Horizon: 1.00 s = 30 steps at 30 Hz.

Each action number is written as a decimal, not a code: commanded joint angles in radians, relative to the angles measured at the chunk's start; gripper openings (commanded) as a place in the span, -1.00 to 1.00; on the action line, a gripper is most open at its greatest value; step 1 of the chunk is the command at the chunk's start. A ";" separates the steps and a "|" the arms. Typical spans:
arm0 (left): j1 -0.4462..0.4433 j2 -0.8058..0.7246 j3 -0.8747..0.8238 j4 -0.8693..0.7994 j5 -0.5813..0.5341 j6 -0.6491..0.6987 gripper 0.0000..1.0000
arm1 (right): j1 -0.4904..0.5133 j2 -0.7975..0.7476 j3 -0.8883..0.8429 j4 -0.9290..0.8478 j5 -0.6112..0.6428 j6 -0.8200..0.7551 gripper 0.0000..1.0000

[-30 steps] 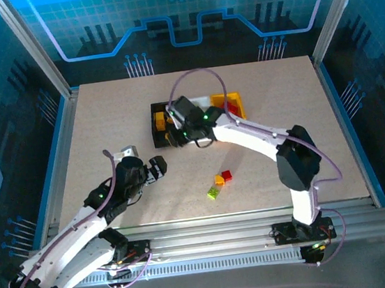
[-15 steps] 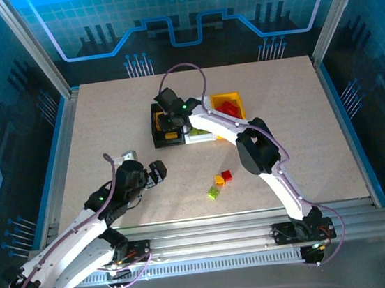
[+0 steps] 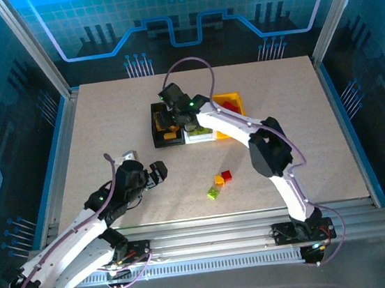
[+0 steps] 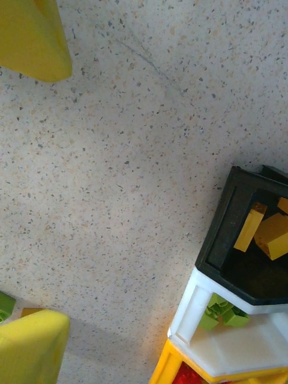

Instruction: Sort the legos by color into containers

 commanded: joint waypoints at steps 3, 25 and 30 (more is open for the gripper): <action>0.009 0.073 0.067 0.035 0.069 0.053 0.98 | 0.003 -0.246 -0.233 0.049 0.009 0.071 0.34; -0.284 0.943 0.614 0.069 0.277 0.338 0.70 | -0.195 -0.985 -1.114 -0.054 0.090 0.214 0.42; -0.311 1.031 0.701 -0.008 0.233 0.369 0.55 | -0.239 -1.071 -1.159 -0.071 0.088 0.205 0.44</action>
